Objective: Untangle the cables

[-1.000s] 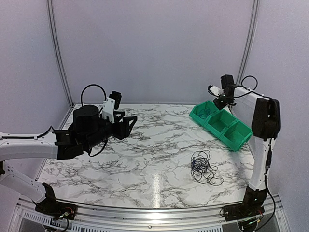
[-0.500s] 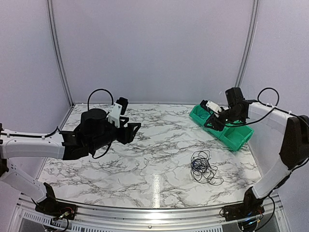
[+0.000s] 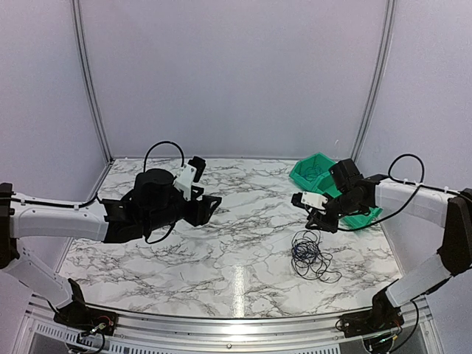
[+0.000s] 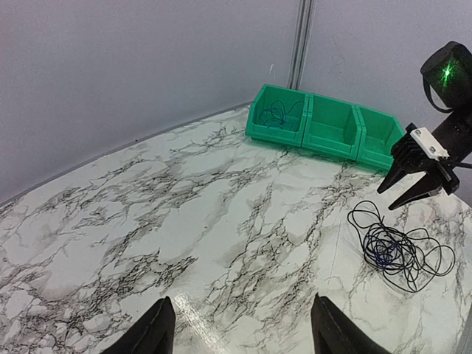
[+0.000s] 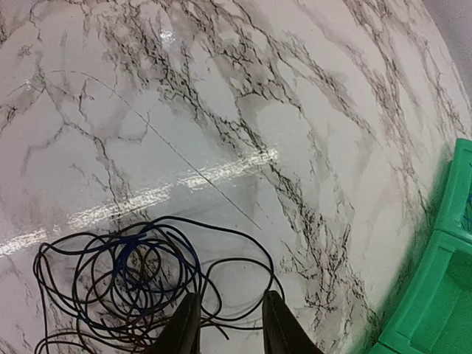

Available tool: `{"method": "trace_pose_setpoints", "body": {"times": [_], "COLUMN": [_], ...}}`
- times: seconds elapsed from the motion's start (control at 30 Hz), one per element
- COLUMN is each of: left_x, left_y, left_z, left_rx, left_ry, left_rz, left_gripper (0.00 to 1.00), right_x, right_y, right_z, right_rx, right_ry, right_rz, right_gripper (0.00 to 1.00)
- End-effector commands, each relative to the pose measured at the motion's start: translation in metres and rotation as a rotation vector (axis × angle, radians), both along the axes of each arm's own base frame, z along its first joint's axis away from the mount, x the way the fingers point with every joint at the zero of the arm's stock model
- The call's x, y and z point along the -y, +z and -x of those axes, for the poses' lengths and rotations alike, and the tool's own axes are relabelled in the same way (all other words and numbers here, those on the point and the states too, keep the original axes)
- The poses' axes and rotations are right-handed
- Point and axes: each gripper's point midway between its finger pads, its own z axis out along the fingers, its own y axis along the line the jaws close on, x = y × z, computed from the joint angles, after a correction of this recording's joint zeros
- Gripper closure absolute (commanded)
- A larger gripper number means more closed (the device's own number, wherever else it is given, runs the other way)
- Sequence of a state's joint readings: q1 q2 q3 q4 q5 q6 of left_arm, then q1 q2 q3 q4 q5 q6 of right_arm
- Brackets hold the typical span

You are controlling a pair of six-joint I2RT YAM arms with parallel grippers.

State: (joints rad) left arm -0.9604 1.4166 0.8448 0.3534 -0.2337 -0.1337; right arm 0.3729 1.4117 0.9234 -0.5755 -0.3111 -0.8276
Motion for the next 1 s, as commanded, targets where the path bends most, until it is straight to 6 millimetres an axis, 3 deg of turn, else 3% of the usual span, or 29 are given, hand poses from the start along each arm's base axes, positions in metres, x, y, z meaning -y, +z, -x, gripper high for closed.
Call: {"method": "trace_pose_setpoints", "body": {"times": [0.0, 0.17, 0.3, 0.57, 0.7, 0.97], "left_x": [0.015, 0.020, 0.021, 0.023, 0.023, 0.022], "left_y": [-0.002, -0.008, -0.008, -0.010, -0.009, -0.009], "left_z": [0.002, 0.003, 0.003, 0.004, 0.003, 0.003], "left_rx": [-0.051, -0.079, -0.082, -0.092, -0.092, -0.090], "left_ry": [-0.055, -0.071, -0.072, -0.079, -0.079, -0.079], "left_rz": [0.003, -0.011, -0.014, -0.018, -0.020, -0.026], "left_gripper": [0.34, 0.34, 0.34, 0.34, 0.34, 0.34], "right_x": [0.017, 0.037, 0.048, 0.068, 0.067, 0.057], "right_y": [-0.003, -0.024, -0.040, -0.052, -0.060, -0.081], "right_z": [-0.015, -0.024, -0.030, -0.048, -0.046, -0.035], "right_rx": [0.063, 0.031, -0.023, -0.115, -0.247, -0.438], "right_ry": [-0.069, -0.171, -0.238, -0.397, -0.440, -0.460], "right_rz": [0.101, 0.204, 0.239, 0.209, 0.139, 0.085], "right_gripper": [0.71, 0.73, 0.69, 0.62, 0.63, 0.74]}}
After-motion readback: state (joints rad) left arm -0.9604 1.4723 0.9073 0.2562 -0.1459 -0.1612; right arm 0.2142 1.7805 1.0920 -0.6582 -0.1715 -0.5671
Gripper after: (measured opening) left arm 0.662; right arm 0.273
